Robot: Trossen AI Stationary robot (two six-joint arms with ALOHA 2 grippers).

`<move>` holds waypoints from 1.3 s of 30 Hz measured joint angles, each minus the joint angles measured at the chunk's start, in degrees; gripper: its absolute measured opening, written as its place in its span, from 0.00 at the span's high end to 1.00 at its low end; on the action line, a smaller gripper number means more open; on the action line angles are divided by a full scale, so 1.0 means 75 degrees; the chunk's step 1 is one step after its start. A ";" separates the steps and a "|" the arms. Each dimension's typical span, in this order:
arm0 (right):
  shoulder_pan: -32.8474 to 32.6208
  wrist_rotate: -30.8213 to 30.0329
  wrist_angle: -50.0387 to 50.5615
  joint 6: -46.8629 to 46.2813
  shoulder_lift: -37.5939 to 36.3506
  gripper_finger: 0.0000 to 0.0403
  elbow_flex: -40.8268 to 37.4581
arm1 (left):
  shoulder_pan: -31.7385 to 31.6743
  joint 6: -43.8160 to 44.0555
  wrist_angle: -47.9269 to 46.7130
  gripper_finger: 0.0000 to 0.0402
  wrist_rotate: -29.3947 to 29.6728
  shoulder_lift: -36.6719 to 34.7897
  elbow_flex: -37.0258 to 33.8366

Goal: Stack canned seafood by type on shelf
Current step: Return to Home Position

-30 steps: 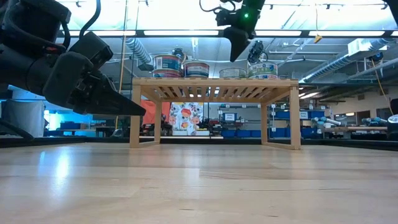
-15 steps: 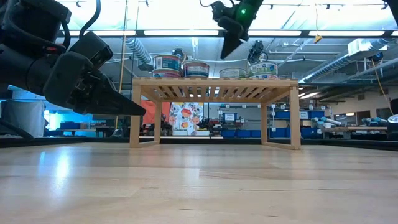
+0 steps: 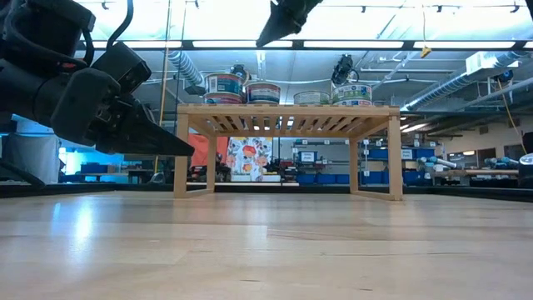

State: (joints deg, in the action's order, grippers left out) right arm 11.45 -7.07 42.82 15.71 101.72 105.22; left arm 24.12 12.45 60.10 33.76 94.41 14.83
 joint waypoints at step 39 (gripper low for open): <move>-0.1179 0.0324 -0.7110 -0.1561 -0.6360 0.98 -0.9979 | -0.0015 -0.0650 0.0708 0.99 0.0004 0.0000 0.0006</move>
State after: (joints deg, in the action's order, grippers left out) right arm 2.61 -4.64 -10.50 4.00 54.02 30.37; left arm 24.01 7.57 65.41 33.79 94.41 14.87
